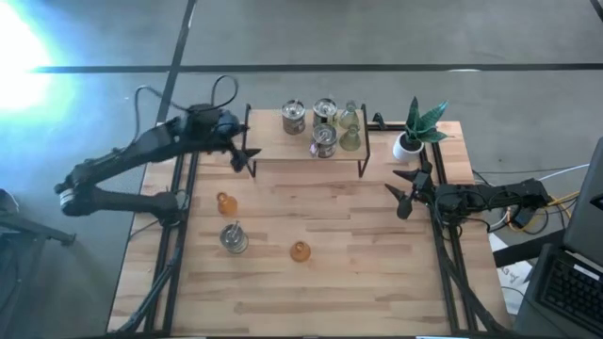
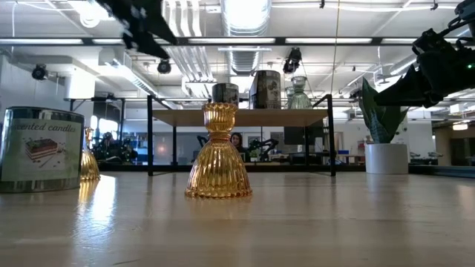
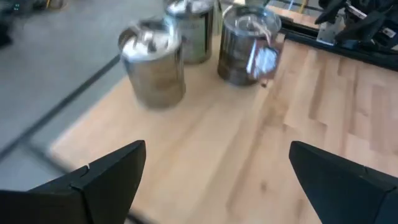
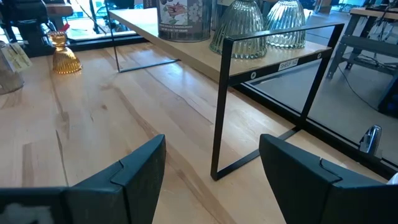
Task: Pick & Place candle stick holders
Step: Put the green scented candle on the shelf
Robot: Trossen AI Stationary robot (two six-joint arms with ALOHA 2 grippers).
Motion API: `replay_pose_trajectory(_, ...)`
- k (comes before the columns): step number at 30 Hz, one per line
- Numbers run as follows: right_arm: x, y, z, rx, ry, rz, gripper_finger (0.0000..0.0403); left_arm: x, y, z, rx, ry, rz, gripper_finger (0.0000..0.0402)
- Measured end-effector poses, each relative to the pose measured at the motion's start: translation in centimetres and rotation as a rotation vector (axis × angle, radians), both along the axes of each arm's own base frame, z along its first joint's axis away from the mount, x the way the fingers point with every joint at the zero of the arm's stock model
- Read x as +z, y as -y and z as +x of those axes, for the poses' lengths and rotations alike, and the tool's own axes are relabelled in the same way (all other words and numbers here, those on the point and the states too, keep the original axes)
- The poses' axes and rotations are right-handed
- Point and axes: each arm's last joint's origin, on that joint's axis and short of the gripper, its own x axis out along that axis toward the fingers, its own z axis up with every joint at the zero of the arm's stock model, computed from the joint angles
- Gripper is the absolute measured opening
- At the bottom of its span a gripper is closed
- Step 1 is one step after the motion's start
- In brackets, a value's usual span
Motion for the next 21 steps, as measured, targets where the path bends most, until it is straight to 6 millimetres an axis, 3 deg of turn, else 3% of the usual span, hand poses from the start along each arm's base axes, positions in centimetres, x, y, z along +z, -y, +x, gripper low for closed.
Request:
replay_pose_trajectory(6,0.0,0.0,0.0,0.0,0.0,0.0,0.0251,-0.5,4.2,-3.5,0.211,-0.088,-0.147,0.0399)
replay_pose_trajectory(10,0.0,0.0,0.0,0.0,0.0,0.0,0.0251,-1.3,6.5,-4.8,0.288,-0.149,-0.231,0.0397)
replay_pose_trajectory(15,0.0,0.0,0.0,0.0,0.0,0.0,0.0251,-2.3,8.5,-5.1,0.279,-0.245,-0.315,0.0397)
replay_pose_trajectory(21,0.0,0.0,0.0,0.0,0.0,0.0,0.0251,-3.3,9.3,-4.5,0.393,-0.283,-0.504,0.0397)
